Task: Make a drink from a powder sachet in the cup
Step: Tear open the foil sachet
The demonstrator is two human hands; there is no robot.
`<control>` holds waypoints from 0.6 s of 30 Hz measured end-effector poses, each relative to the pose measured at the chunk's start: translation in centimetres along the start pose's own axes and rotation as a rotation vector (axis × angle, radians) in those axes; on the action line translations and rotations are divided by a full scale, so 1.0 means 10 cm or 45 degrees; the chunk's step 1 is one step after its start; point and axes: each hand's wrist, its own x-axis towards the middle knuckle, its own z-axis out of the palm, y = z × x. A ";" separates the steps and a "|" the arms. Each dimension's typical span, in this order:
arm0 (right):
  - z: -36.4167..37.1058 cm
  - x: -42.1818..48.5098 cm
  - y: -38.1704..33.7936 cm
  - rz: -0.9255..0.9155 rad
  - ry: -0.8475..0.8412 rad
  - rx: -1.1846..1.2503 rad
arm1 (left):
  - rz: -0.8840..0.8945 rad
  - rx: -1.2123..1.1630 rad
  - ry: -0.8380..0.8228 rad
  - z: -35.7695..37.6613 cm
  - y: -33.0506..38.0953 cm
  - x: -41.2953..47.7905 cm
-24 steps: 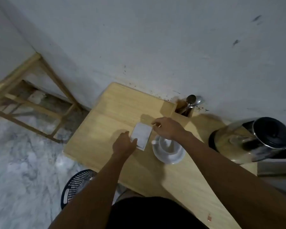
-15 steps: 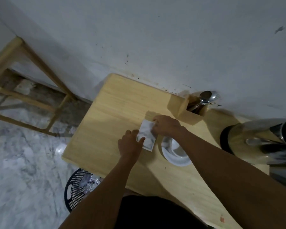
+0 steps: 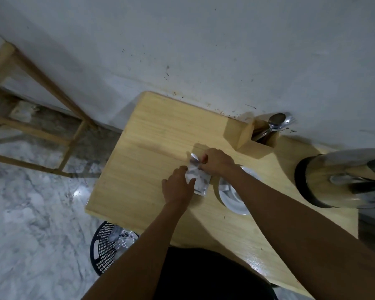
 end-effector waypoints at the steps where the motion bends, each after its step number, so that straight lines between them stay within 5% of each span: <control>1: 0.01 -0.01 0.01 -0.015 0.009 0.060 | -0.005 -0.024 -0.012 -0.03 0.00 0.02; 4: 0.00 -0.08 0.03 -0.073 0.065 0.219 | -0.033 -0.198 -0.039 -0.16 0.01 0.13; 12: -0.33 -0.47 -0.08 -0.342 0.181 0.531 | 0.327 -0.695 -0.248 -0.78 0.16 0.24; 18: -0.67 -0.90 -0.20 -0.431 0.174 0.749 | 0.485 -0.656 -0.397 -1.12 0.28 0.11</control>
